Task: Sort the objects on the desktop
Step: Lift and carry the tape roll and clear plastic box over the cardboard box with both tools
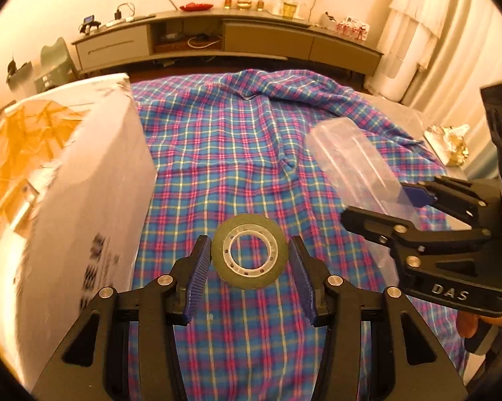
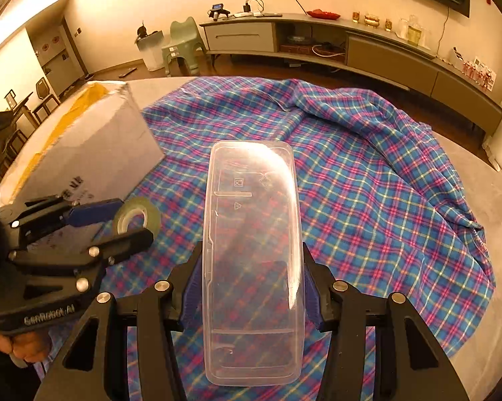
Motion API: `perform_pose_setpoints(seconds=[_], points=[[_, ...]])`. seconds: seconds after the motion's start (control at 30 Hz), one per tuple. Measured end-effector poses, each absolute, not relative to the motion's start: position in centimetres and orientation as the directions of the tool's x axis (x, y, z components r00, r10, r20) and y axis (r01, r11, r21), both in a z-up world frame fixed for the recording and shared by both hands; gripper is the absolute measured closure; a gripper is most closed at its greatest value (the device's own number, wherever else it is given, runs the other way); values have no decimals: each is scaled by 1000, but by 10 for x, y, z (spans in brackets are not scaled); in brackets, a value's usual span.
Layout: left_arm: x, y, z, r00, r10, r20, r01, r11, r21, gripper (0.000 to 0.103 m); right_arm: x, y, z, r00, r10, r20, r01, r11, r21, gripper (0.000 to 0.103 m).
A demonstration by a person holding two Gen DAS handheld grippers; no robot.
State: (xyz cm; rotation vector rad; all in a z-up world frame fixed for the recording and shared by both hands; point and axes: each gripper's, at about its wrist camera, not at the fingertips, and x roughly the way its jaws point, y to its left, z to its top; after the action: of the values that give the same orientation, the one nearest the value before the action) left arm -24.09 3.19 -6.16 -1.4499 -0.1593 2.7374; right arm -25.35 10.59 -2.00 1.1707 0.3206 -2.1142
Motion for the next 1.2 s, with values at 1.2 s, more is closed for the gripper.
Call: perform_pose_setpoints(seconds=[1.2], points=[[-86,17,6,-618,63,-784,24,-995,-99,54,-96,103,17,-395,-535,-747,683,-714,150,50]])
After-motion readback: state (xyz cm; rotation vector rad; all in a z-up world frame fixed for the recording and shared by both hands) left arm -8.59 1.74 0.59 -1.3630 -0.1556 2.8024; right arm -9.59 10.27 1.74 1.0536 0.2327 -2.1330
